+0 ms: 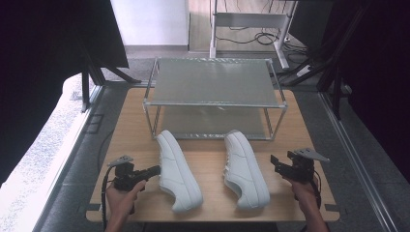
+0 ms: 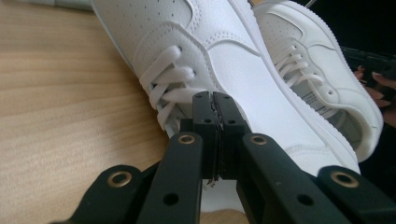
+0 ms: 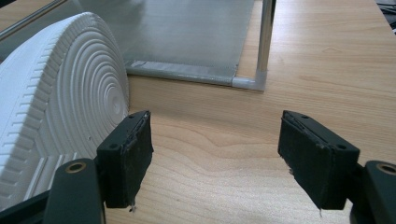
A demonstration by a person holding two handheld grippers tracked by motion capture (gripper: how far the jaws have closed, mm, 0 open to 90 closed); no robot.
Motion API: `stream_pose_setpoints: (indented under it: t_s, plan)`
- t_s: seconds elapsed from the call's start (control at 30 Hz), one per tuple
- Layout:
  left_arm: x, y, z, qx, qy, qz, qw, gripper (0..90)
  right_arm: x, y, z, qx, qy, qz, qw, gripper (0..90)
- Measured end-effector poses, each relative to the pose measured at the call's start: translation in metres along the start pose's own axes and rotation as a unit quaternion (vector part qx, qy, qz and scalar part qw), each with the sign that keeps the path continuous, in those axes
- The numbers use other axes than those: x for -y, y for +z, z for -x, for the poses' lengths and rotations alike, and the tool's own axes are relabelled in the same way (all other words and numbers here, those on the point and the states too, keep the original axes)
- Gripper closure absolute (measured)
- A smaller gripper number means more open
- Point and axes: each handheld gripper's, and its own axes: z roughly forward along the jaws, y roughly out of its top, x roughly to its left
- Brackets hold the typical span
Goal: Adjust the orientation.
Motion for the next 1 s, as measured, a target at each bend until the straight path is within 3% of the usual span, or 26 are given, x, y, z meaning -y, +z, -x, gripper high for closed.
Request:
stream_pose_setpoints:
  t_s: [0.1, 0.33, 0.4, 0.47, 0.57, 0.6, 0.63, 0.7, 0.77, 0.83, 0.9, 1.0]
  plan:
    - [-0.004, 0.003, 0.000, 0.011, 0.000, 0.001, 0.9999, 89.1, 0.001, -0.001, 0.001, 0.003, 0.004, 0.001, 1.0000, 26.2]
    - [-0.019, 0.013, 0.009, 0.012, 0.014, 0.002, 0.9998, 88.0, 0.002, -0.004, 0.005, 0.012, 0.018, 0.001, 0.9998, 26.2]
    - [-0.024, 0.017, 0.011, 0.022, 0.015, 0.004, 0.9996, 87.6, 0.003, -0.004, 0.006, 0.016, 0.023, 0.001, 0.9996, 26.2]
    - [-0.031, 0.025, 0.015, 0.040, 0.013, 0.009, 0.9991, 87.6, 0.003, -0.004, 0.008, 0.021, 0.028, 0.001, 0.9994, 26.1]
    - [-0.040, 0.040, 0.023, 0.049, 0.016, 0.005, 0.9987, 87.6, 0.003, -0.006, 0.011, 0.024, 0.036, 0.001, 0.9991, 26.1]
    - [-0.043, 0.047, 0.026, 0.043, 0.021, -0.006, 0.9988, 88.1, 0.003, -0.006, 0.011, 0.025, 0.037, 0.002, 0.9990, 26.1]
    - [-0.045, 0.057, 0.029, 0.053, 0.027, -0.004, 0.9982, 87.7, 0.004, -0.006, 0.012, 0.026, 0.038, 0.000, 0.9989, 26.1]
    - [-0.049, 0.067, 0.032, 0.075, 0.016, -0.002, 0.9970, 88.3, 0.004, -0.006, 0.014, 0.027, 0.040, 0.001, 0.9988, 26.1]
    - [-0.056, 0.077, 0.041, 0.050, 0.042, -0.025, 0.9975, 87.0, 0.005, -0.007, 0.015, 0.030, 0.043, 0.002, 0.9986, 26.1]
    - [-0.057, 0.084, 0.044, 0.056, 0.051, -0.039, 0.9964, 86.0, 0.005, -0.008, 0.017, 0.030, 0.045, 0.002, 0.9985, 26.1]
    - [-0.057, 0.084, 0.045, 0.057, 0.051, -0.037, 0.9964, 86.0, 0.006, -0.009, 0.018, 0.032, 0.046, 0.002, 0.9984, 26.1]
    - [-0.060, 0.073, 0.051, 0.073, 0.046, -0.011, 0.9962, 86.4, 0.006, -0.010, 0.020, 0.035, 0.049, 0.004, 0.9981, 26.1]
